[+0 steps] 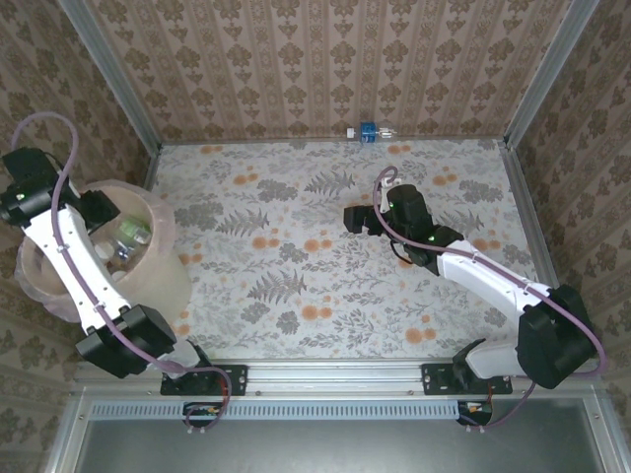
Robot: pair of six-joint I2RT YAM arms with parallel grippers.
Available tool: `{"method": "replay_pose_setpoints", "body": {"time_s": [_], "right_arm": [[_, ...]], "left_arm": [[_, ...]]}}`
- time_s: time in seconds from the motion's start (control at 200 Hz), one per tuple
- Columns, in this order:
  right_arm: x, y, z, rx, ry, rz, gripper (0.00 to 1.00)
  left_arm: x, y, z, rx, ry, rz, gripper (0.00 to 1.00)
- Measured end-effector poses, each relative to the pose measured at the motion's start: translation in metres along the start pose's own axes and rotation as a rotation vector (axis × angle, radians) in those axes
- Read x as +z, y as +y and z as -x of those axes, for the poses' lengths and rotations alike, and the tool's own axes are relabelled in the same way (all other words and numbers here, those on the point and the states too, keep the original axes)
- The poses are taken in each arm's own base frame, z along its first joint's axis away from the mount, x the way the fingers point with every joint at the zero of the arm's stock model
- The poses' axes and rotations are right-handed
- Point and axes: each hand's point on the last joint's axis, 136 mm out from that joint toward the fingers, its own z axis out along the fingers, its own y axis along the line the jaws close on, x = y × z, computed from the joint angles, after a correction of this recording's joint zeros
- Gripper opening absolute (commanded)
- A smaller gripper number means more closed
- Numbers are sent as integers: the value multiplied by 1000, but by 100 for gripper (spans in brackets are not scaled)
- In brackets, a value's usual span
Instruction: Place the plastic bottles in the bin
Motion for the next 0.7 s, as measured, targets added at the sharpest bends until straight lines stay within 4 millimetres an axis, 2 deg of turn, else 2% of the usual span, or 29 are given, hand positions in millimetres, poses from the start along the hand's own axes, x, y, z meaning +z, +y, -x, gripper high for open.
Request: {"method": "replay_pose_setpoints", "body": {"time_s": [0.08,0.165,0.21,0.325,0.575,0.7], "right_arm": [[0,0,0,0,1,0,100],[0,0,-1,-1,5,-1,100],[1,0,-2,-1,10,1,100],[5,1,-4,-1,29,5,100],[9,6,0,3,35,20,100],[13,6,-4,7,55,19,100]], "left_arm": [[5,1,-4,-7,13,2,70],[7,3,-8,-15,26,12,85],[6,4,-8,-13,23,17,88],[-4,2,-5,-14,-1,17,90],[-59,-27,20,6,-210,-97,89],[-61,-49,25,34,-237,-160,85]]}}
